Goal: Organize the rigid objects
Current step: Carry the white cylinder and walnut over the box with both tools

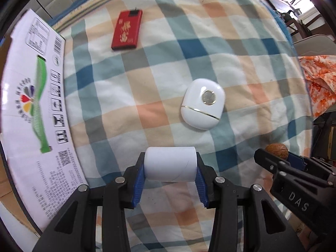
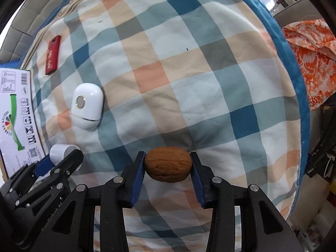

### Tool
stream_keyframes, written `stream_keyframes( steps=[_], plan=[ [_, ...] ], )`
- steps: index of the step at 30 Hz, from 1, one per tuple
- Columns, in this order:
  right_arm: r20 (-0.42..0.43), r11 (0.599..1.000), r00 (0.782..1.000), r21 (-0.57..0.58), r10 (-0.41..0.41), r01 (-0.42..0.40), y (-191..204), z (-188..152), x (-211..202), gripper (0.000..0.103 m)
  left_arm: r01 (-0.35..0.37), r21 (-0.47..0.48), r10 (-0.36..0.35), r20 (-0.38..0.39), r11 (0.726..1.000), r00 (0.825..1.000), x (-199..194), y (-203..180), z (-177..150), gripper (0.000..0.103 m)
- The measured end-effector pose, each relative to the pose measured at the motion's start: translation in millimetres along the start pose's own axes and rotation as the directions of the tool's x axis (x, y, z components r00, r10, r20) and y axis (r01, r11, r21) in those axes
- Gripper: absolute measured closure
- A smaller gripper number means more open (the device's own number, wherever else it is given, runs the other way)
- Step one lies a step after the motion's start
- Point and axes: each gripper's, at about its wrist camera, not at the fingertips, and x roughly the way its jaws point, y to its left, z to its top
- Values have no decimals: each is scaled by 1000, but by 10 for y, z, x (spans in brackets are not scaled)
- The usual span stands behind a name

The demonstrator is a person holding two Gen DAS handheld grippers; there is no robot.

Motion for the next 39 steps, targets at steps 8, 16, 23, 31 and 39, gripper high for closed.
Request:
stream_keyframes(
  steps=[8,16,23,31,39],
  plan=[
    [54,998,998,-61,30,-27,133,-236,-469,60,50,32,-53,107,998,993,-661,17,-170,64],
    [121,983,989,-170,83,-62,689,-301,-1105,60,95,5,-94,224,995,970,-1413,470,-334,64],
    [156,953,977,-289,143,-93,1450,-546,-1422,60,57,-76,-31,309,996,951,-1829,1165,-524,64],
    [174,913,966,-394,189,-108,2382,-805,-1550,60,30,-170,30,342,985,939,-2014,1903,-775,64],
    [156,888,969,-448,194,-106,3012,-988,-1491,60,28,-230,58,360,973,931,-2116,2448,-929,64]
  ],
)
